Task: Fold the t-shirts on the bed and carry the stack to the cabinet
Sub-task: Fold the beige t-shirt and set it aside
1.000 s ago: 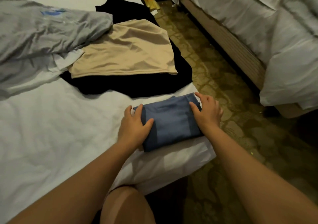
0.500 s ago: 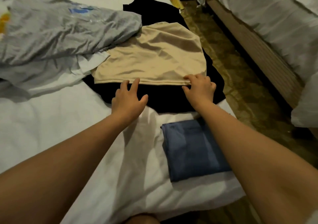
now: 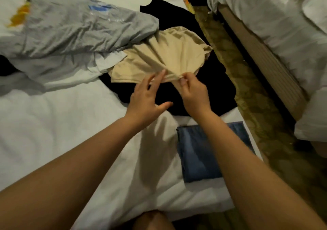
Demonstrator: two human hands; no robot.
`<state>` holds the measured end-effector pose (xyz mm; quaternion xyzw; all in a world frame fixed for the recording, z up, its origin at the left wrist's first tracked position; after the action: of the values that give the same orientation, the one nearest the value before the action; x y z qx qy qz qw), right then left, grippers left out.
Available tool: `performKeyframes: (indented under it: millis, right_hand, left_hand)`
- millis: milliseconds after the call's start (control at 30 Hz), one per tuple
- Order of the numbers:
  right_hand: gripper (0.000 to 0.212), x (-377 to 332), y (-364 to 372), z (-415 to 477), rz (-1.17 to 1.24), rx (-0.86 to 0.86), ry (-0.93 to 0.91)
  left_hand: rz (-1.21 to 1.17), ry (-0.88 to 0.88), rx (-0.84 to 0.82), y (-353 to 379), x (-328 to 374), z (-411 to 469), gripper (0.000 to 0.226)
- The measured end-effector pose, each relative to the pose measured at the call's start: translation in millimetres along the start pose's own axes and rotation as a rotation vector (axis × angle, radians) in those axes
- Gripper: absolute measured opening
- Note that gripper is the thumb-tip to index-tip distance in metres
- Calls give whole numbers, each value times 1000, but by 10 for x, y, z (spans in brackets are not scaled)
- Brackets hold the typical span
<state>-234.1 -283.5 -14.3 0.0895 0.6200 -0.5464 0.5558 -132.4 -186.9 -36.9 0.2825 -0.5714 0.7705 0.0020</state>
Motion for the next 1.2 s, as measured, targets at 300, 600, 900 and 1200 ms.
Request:
performKeyframes:
  millis: [300,600,900,1200]
  right_hand:
    - [8,-398,-93,-1190,544,80,326]
    - [30,-600,643,-2323,1204,-183,1100]
    - [26,-1007,912,-2742,1169,-18,1091]
    - [31,-2276,166,-2649,275,43,-79]
  left_hand:
    - [-302,122,-18,-857,542,-838,26]
    - [-616,-183,181,-1532,298,-2347,23]
    - [-639,-134,182,-1956,371,-2961,30]
    - [-527,-479,-117,-1873,98,-3018,46]
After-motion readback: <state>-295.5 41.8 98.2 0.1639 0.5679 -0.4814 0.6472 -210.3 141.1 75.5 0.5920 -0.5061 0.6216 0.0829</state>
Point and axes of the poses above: each hand's wrist, its own z-axis towards the middle knuckle, its own y-axis out of the palm, x = y × z, the point moved 8 cm from there along z, towards the middle knuckle, and after that the axes turned 8 degrees about z, right-handed, at the moved point
